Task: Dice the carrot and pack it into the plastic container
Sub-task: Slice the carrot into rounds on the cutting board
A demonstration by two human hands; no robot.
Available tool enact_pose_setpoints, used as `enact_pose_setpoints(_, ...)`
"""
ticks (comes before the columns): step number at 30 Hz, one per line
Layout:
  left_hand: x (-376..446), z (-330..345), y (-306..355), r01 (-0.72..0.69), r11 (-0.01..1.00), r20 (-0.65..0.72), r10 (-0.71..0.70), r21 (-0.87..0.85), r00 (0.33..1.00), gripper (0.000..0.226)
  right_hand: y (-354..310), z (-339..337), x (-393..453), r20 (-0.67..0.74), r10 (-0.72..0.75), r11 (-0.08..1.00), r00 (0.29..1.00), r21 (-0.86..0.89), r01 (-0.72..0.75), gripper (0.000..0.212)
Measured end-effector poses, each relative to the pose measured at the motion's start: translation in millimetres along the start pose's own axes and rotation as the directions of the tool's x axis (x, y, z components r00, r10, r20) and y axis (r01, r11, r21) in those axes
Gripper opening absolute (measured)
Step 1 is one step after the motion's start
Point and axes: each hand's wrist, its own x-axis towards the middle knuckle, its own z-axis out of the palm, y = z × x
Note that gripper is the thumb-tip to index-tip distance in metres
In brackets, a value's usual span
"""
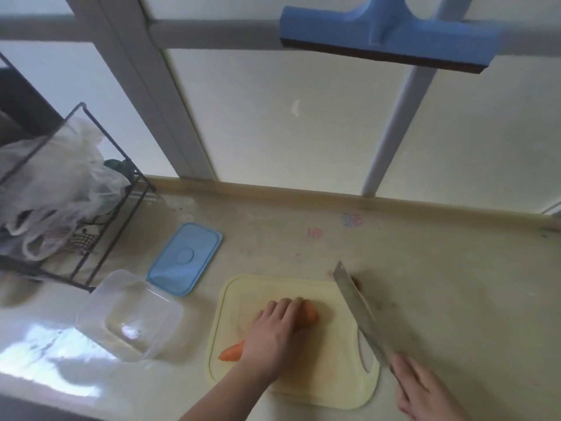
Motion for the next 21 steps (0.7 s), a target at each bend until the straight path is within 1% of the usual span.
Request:
enact_pose_setpoints(1, 3.2, -3.6, -2.8, 0.034, 0.999, -0.017, -0.034, -0.003, 0.999, 0.055, 49.1, 53.2, 57.0, -0.060, -0.101, 0.995, 0.993, 0.005, 0.101, 0.063)
enact_pose_setpoints(2, 6.6, -7.7, -5.8, 0.056, 0.998, -0.023, -0.056, 0.001, 0.998, 0.056, 75.8, 81.1, 82.4, -0.020, -0.142, 0.986, 0.990, 0.080, 0.143, 0.072)
enact_pose_setpoints(3, 9.4, -12.3, -7.6, 0.071, 0.997, -0.008, -0.071, 0.010, 0.997, 0.057, 77.2, 80.6, 67.6, 0.017, -0.160, 0.980, 0.987, 0.123, 0.157, 0.059)
enact_pose_setpoints(4, 10.8, -14.2, -10.6, 0.064, 0.998, 0.012, -0.064, 0.018, 0.998, 0.057, 45.3, 53.6, 14.8, -0.031, -0.122, 0.987, 0.992, 0.103, 0.124, 0.036)
enact_pose_setpoints(5, 10.1, -15.8, -13.3, 0.048, 0.999, 0.048, -0.049, 0.025, 0.998, 0.058, -6.1, 3.6, -67.3, -0.069, -0.096, 0.994, 0.993, 0.046, 0.099, 0.023)
enact_pose_setpoints(6, 7.7, -17.3, -16.1, 0.028, 0.999, 0.078, -0.029, 0.025, 0.997, 0.061, -73.9, -42.2, -159.2, -0.039, -0.022, 1.000, 0.999, -0.010, 0.022, 0.017)
enact_pose_setpoints(7, 3.6, -16.9, -18.9, 0.015, 1.000, 0.103, -0.017, 0.025, 0.994, 0.066, -118.1, -112.0, -235.8, -0.058, -0.097, 0.975, 0.994, -0.205, 0.083, 0.022)
enact_pose_setpoints(8, -0.8, -14.2, -21.8, 0.004, 1.000, 0.107, -0.007, 0.023, 0.994, 0.069, -140.5, -56.2, -187.3, -0.050, -0.213, 0.976, 0.976, -0.068, 0.209, 0.027)
enact_pose_setpoints(9, -4.9, -10.3, -25.7, -0.016, 0.999, 0.096, 0.013, 0.033, 0.995, 0.068, -126.9, -54.7, -191.1, -0.019, -0.054, 0.998, 0.998, -0.035, 0.053, 0.027)
enact_pose_setpoints(10, -7.8, -5.9, -29.3, -0.054, 0.997, 0.056, 0.051, 0.061, 0.997, 0.062, -138.0, -56.4, -187.5, 0.031, -0.077, 0.965, 0.997, -0.247, 0.083, 0.036)
enact_pose_setpoints(11, -9.7, -2.0, -30.6, -0.101, 0.990, 0.005, 0.101, 0.094, 0.995, 0.054, -135.2, -53.5, -193.8, 0.011, -0.138, 0.966, 0.990, -0.218, 0.137, 0.045)
enact_pose_setpoints(12, -10.8, 0.6, -31.9, -0.145, 0.981, -0.035, 0.151, 0.126, 0.988, 0.049, -133.9, -48.9, -190.7, -0.012, -0.143, 0.975, 0.990, -0.177, 0.138, 0.050)
enact_pose_setpoints(13, -11.0, 2.5, -33.1, -0.183, 0.970, -0.063, 0.195, 0.158, 0.979, 0.051, -141.1, -52.8, -194.5, 0.010, -0.113, 0.985, 0.994, -0.129, 0.113, 0.051)
enact_pose_setpoints(14, -10.6, 4.5, -35.1, -0.217, 0.957, -0.073, 0.234, 0.194, 0.969, 0.055, -134.3, -55.7, -193.6, -0.015, -0.098, 0.994, 0.995, -0.047, 0.098, 0.051)
enact_pose_setpoints(15, -10.2, 5.0, -37.9, -0.241, 0.944, -0.085, 0.265, 0.224, 0.960, 0.056, -149.8, -60.4, -198.1, -0.011, -0.081, 0.990, 0.997, -0.114, 0.079, 0.050)
enact_pose_setpoints(16, -10.7, 5.4, -40.9, -0.257, 0.935, -0.094, 0.286, 0.245, 0.953, 0.055, -151.9, -58.6, -199.8, -0.001, -0.117, 0.986, 0.993, -0.117, 0.116, 0.048)
enact_pose_setpoints(19, -15.6, 9.8, -46.8, -0.278, 0.916, -0.088, 0.315, 0.289, 0.945, 0.051, -159.6, -54.3, -207.4, -0.013, -0.094, 0.983, 0.996, -0.158, 0.090, 0.044)
enact_pose_setpoints(20, -16.9, 11.2, -47.7, -0.278, 0.914, -0.087, 0.316, 0.294, 0.945, 0.049, -154.4, -52.2, -208.8, -0.031, -0.114, 0.982, 0.993, -0.158, 0.107, 0.045)
enact_pose_setpoints(21, -17.6, 12.2, -48.3, -0.275, 0.915, -0.087, 0.312, 0.294, 0.946, 0.047, -155.4, -51.0, -211.6, -0.055, -0.095, 0.987, 0.994, -0.139, 0.087, 0.050)
